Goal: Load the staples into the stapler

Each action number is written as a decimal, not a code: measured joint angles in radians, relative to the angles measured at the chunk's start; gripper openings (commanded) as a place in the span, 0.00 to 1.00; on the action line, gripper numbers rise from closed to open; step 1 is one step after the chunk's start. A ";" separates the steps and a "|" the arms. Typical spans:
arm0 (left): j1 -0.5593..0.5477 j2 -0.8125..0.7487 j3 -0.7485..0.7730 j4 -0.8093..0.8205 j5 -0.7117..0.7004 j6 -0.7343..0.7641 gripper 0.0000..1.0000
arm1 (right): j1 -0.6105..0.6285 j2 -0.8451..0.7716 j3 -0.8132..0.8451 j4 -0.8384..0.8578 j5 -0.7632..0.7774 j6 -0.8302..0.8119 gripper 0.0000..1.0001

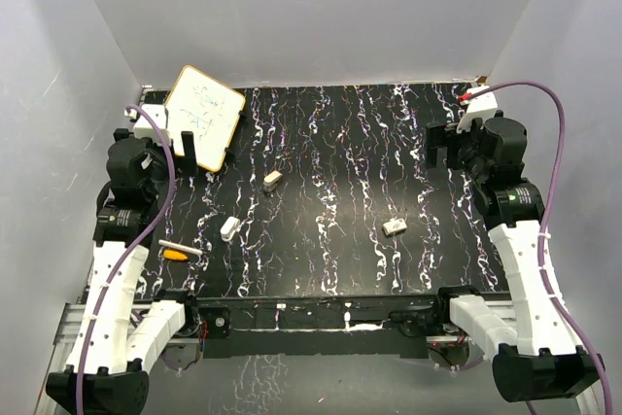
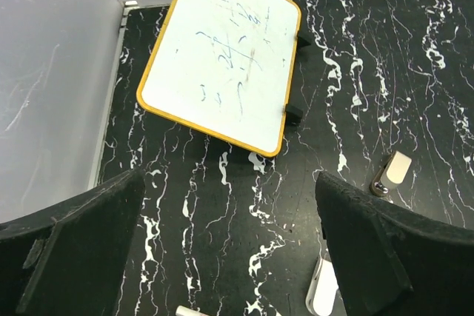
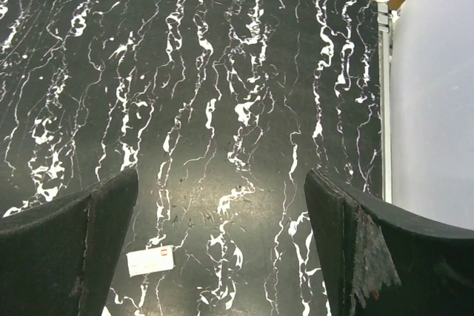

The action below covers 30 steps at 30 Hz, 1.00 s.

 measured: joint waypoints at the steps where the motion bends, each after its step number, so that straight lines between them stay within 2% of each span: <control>1: 0.000 0.005 -0.008 0.007 0.007 0.002 0.97 | -0.001 0.002 0.000 0.000 -0.011 0.000 0.99; 20: 0.014 0.026 -0.077 0.095 0.158 0.066 0.97 | -0.020 0.040 -0.002 0.028 -0.179 -0.035 0.99; 26: 0.017 0.043 -0.077 0.083 0.274 0.125 0.97 | -0.020 0.047 -0.002 0.016 -0.282 -0.148 0.99; 30: 0.019 0.082 -0.077 0.053 0.370 0.179 0.97 | -0.020 0.060 -0.002 -0.050 -0.401 -0.299 0.99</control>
